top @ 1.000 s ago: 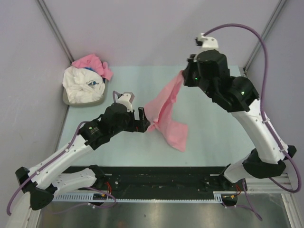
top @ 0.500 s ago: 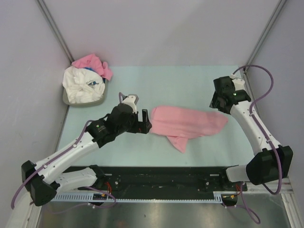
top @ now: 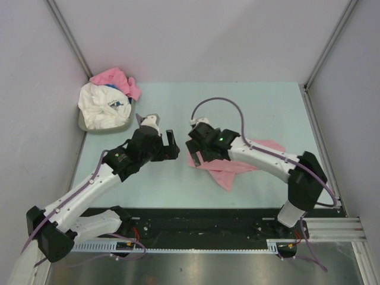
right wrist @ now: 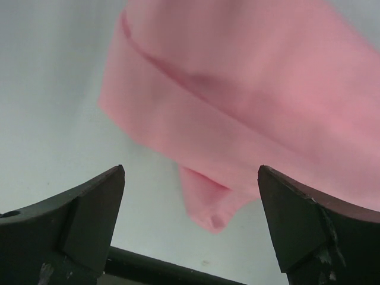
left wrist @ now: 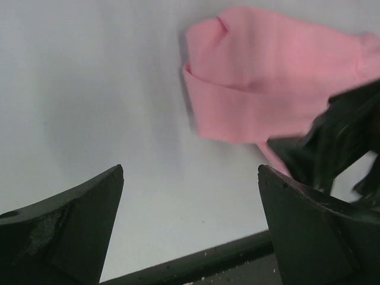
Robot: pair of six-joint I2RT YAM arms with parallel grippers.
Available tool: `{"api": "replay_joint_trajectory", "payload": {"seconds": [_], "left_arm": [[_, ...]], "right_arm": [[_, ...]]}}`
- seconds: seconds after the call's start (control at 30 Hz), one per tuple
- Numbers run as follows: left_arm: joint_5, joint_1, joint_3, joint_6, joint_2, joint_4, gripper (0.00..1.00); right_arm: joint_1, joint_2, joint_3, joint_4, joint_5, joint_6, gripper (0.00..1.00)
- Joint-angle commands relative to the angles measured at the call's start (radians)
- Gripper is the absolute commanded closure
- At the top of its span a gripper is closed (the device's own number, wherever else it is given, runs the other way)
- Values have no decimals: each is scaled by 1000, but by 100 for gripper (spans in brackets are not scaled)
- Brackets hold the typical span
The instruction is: Fold and stack the t-shirts
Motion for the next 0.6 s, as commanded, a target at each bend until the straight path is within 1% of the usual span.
{"api": "replay_joint_trajectory", "payload": {"seconds": [0.0,0.07,0.17,0.23,0.37,0.43,0.47,0.53,0.57], "left_arm": [[5,139,-9,-46,-95,14,0],[6,189,-6,-41,-107,9,0],[23,231,-5,-30,-110,-3,0],[43,240,-22,-24,-112,8,0],[59,248,-63,-23,-118,32,0],[68,253,-80,-21,-117,40,0],[71,254,-83,-21,-117,42,0],[75,256,-91,-21,-115,46,0],[80,256,-92,-19,-117,49,0]], "right_arm": [[51,94,8,104,-92,-68,0],[50,154,28,118,-104,-80,0],[57,216,48,133,-103,-105,0],[65,255,64,135,-87,-119,0],[71,332,88,121,-6,-145,1],[71,355,98,121,15,-148,7],[71,375,104,121,34,-149,15],[71,389,118,126,46,-156,27],[73,398,126,121,63,-154,46]]}}
